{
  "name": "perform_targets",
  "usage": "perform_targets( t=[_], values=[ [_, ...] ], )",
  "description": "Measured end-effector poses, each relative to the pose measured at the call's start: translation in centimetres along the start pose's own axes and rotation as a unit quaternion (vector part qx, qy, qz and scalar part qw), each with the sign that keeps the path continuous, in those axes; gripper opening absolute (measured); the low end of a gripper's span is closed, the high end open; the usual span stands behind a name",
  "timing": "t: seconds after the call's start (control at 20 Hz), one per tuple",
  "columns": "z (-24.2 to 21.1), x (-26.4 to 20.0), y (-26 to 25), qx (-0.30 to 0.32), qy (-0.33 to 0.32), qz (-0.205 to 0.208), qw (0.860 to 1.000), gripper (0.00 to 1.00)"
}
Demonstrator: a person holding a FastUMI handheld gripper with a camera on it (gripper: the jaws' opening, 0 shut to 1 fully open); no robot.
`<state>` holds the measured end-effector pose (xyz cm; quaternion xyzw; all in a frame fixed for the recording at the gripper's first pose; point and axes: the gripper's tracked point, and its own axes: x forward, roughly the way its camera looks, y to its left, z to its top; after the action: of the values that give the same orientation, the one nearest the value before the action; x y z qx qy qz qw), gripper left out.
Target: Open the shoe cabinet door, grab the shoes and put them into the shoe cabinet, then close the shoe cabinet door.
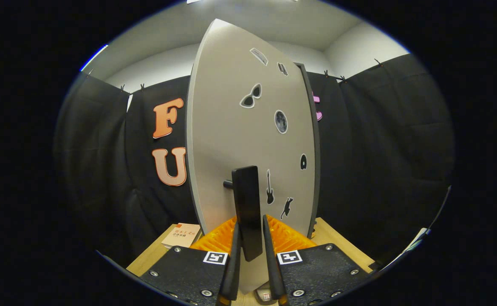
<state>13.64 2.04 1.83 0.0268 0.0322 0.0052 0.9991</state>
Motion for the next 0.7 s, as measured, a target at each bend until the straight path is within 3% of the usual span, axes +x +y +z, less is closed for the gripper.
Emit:
perform_targets(
  t=[0.7],
  values=[
    [0.0, -2.0, -7.5, 0.008, -0.005, -0.049, 0.999, 0.28]
  ],
)
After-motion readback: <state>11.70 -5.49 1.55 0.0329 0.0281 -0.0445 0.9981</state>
